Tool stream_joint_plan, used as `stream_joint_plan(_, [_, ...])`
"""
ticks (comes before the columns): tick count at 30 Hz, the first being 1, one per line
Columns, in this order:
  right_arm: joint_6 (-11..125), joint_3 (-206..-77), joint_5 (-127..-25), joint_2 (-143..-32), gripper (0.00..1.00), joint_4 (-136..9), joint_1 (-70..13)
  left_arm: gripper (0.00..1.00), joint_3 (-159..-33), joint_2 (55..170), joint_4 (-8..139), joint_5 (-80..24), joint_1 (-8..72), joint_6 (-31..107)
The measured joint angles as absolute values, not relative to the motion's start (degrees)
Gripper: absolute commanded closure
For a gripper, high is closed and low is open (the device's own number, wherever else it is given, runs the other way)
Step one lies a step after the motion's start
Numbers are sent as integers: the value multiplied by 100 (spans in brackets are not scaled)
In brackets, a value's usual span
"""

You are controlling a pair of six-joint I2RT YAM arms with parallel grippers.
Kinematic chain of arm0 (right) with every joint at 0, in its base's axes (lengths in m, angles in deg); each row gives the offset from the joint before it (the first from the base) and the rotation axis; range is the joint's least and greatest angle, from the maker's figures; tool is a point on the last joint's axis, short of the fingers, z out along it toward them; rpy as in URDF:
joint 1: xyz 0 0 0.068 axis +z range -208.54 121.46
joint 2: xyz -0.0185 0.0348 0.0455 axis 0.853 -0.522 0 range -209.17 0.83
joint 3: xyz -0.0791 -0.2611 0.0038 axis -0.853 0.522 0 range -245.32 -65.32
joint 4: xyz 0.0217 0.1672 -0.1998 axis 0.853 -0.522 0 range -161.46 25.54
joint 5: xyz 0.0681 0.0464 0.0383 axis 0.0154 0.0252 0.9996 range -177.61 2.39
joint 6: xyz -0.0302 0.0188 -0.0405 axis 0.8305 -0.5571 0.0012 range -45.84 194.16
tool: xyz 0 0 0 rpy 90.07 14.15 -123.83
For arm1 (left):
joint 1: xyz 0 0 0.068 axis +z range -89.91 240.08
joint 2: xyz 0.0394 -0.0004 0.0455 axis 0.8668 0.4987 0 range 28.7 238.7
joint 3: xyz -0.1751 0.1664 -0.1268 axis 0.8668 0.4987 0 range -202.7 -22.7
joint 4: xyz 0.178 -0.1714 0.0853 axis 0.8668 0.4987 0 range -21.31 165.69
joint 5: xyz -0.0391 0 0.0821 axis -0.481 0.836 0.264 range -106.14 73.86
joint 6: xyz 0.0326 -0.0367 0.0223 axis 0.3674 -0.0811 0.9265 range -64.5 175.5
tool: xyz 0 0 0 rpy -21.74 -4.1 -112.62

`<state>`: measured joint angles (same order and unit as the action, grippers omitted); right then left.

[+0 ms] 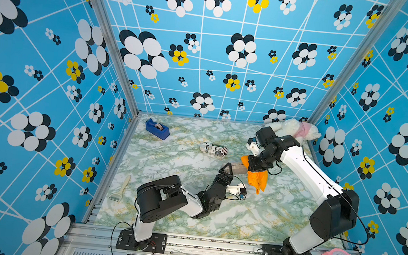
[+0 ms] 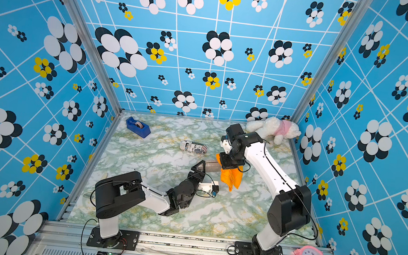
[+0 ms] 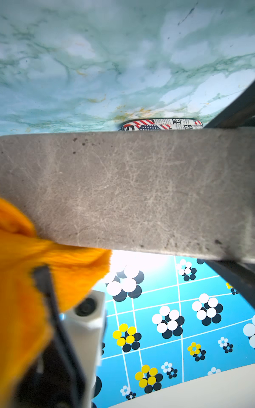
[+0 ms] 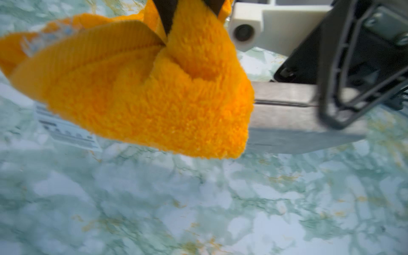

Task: Wipe the eyeglass case
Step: Wipe the dirt from the eyeglass case.

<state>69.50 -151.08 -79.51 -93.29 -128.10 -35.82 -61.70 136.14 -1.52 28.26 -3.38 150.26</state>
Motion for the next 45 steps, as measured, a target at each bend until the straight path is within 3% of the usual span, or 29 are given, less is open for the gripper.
stream_joint_plan(4, [6937,-15110,-8052,-9318,100,-12821,-3606,88,-6138,13566,-159,2837,-351,15070])
stream_joint_plan(13, [6775,-15676,-7619,-9353,100,-12865,-2513,88,-6138,13559,-351,2846,-386,15046])
stream_joint_plan(21, [6956,-15954,-7617,-9557,100,-13147,-2688,88,-6138,13559,-364,2841,-384,15053])
stream_joint_plan(28, [7127,-15923,-8692,-9563,100,-13475,-3341,88,-6135,13531,-375,2824,-386,15053])
stream_joint_plan(39, [7337,-17097,-8104,-9694,100,-13549,-2552,88,-6138,13485,-554,2714,-434,15048])
stream_joint_plan(45, [7485,-17036,-7818,-9736,100,-13461,-2497,88,-6138,13463,-646,2673,-456,15046])
